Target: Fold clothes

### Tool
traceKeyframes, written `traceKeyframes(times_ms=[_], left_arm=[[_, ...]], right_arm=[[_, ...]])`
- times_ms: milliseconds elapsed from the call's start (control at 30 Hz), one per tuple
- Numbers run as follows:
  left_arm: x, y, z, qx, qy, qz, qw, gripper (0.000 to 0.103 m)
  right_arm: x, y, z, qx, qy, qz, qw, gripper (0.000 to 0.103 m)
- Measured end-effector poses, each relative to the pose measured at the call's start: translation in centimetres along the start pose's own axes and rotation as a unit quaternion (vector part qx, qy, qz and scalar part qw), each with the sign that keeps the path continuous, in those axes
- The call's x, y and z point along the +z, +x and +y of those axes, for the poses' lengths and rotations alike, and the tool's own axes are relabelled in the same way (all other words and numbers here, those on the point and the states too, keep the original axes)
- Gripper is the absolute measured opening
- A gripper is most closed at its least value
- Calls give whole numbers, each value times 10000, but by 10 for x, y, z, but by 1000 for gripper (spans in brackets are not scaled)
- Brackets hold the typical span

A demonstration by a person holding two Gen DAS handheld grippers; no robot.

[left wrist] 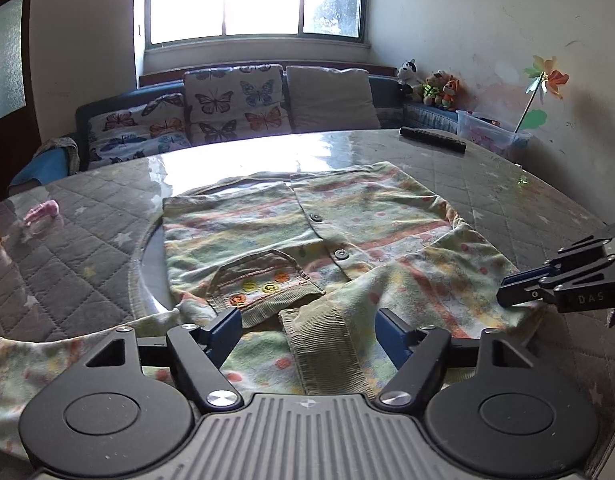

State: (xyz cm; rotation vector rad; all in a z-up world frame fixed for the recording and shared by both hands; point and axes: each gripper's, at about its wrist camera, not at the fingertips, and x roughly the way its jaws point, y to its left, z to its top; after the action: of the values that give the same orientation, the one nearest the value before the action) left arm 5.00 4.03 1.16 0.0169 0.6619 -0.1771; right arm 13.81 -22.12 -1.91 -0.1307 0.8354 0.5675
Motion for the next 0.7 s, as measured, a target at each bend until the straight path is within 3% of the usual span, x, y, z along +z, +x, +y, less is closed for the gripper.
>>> traceKeyframes(times_ms=[167,233,300,700], left_arm=[[5,15,0,-80,-117,189,9997,65],[6,19,2,-114,-216,264,9994,48],[6,23,3,-118,-268,329,9990,40],[8,23,14,-175,-659,377,9970,42]], right_arm=[[16,3,-10,-52,40,-199,9998,18],[24,8,-14,-49,43,-246,9997,18],[28,15,-16,-102,34,-252,9996,18],[31,25,-25,-140,80,-257,9995,20]])
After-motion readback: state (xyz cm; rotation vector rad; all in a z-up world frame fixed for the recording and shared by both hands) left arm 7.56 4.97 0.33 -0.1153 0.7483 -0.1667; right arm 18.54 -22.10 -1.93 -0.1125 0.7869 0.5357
